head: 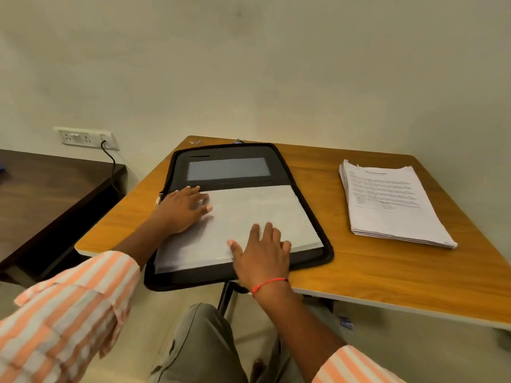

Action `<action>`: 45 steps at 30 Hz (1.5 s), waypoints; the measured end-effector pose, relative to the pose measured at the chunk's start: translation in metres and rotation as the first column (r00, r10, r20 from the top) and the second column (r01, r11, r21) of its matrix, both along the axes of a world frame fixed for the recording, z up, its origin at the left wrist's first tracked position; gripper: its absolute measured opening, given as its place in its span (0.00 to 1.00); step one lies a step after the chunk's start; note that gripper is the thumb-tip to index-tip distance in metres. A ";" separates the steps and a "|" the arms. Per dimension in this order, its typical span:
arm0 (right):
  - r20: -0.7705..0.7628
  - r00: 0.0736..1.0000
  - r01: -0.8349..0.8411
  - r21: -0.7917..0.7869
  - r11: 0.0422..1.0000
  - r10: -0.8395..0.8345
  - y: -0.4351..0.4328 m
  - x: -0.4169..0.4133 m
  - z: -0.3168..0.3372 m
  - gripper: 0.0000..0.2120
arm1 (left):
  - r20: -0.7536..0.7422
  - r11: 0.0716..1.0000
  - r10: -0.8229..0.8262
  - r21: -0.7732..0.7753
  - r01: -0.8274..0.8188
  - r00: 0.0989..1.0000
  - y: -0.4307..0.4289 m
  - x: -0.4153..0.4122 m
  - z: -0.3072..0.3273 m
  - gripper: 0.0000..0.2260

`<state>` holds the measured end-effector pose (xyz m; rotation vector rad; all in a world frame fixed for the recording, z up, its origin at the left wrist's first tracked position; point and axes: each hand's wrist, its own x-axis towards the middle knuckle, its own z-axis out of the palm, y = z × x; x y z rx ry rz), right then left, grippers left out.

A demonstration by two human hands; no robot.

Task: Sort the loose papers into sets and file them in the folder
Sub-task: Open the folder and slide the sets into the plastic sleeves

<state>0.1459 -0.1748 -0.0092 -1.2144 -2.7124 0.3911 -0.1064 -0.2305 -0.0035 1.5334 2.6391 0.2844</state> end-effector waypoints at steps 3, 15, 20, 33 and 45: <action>-0.119 0.989 0.097 0.092 0.991 -0.085 0.037 0.012 0.017 0.27 | 0.033 0.998 -0.064 0.031 0.062 0.997 0.019 0.035 0.011 0.32; -0.190 0.944 0.248 -0.132 0.960 -0.270 0.136 0.045 0.028 0.11 | 0.156 0.967 -0.183 0.206 0.150 0.971 0.076 0.122 -0.009 0.23; -0.098 0.958 0.239 -0.233 0.943 -0.268 0.144 0.036 0.032 0.19 | 0.173 0.950 -0.240 0.244 0.194 0.955 0.094 0.133 -0.008 0.20; -0.406 0.884 0.089 -0.342 0.935 -0.233 0.165 0.030 0.058 0.08 | 0.328 0.926 -0.203 0.371 0.072 0.922 0.117 0.132 0.017 0.15; -0.551 0.761 -0.354 -0.795 0.493 -0.343 0.173 0.055 0.055 0.17 | 0.324 0.853 -0.356 0.496 0.163 0.876 0.125 0.151 0.027 0.20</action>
